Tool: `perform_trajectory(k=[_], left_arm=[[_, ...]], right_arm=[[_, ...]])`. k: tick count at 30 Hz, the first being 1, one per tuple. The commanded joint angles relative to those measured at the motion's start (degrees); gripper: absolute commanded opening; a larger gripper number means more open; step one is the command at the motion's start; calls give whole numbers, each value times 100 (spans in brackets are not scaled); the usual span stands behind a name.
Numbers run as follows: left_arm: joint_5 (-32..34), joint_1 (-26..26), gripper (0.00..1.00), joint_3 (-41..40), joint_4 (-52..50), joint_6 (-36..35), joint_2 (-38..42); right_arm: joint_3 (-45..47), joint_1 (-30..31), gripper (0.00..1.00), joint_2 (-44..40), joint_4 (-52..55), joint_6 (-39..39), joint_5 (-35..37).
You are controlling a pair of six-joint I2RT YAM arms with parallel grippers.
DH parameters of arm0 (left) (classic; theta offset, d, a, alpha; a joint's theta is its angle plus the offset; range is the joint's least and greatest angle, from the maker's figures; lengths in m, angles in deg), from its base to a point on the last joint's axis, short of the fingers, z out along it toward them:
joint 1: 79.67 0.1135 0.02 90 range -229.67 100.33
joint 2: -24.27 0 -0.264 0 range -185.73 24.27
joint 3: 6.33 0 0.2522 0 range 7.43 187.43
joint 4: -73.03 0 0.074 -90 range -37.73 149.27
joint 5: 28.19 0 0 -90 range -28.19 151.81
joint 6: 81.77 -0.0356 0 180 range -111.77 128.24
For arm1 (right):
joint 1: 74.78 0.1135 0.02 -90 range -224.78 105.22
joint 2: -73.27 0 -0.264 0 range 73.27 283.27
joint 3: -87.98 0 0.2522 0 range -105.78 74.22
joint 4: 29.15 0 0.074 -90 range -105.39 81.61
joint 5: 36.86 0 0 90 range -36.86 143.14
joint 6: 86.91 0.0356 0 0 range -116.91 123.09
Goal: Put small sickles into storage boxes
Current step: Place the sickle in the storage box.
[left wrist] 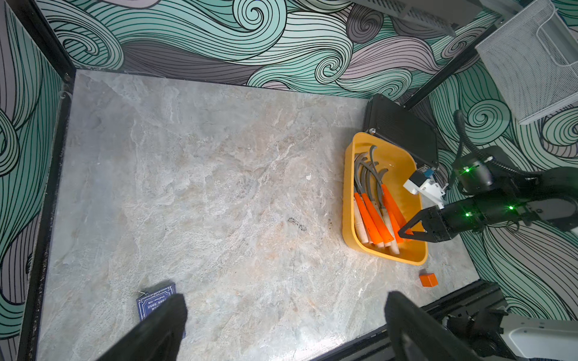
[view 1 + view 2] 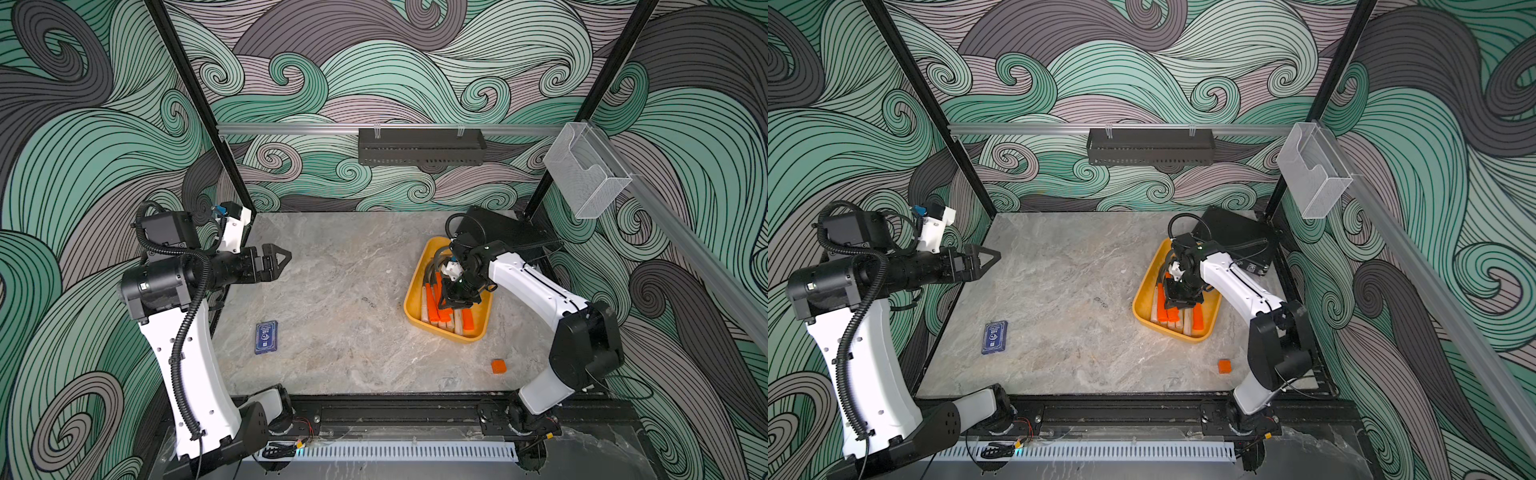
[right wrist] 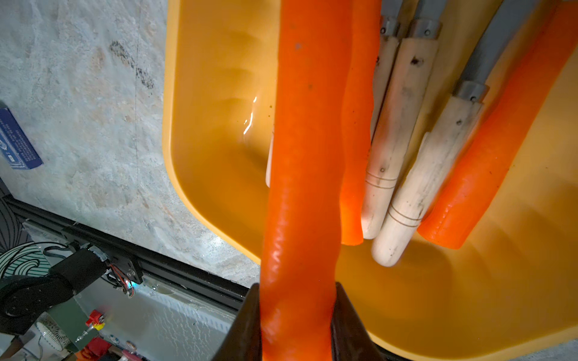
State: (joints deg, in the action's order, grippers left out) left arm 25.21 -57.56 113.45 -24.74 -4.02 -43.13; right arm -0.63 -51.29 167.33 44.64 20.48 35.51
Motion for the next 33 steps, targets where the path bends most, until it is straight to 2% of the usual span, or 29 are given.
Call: perform_trajectory(k=[1, 24, 27, 33], left_arm=[[-49, 36, 98, 14, -84, -102, 3], [-5, 31, 99, -221, -65, -111, 7], [-5, 36, 98, -239, -50, -120, 7], [-13, 39, 99, -266, -28, -114, 9]], right_arm=[[-162, -28, 2, 174, -252, 114, 221], [-722, 55, 10, 1123, -222, 63, 400], [-739, 99, 17, 1132, -202, 80, 426], [-699, 180, 24, 1161, -184, 81, 456]])
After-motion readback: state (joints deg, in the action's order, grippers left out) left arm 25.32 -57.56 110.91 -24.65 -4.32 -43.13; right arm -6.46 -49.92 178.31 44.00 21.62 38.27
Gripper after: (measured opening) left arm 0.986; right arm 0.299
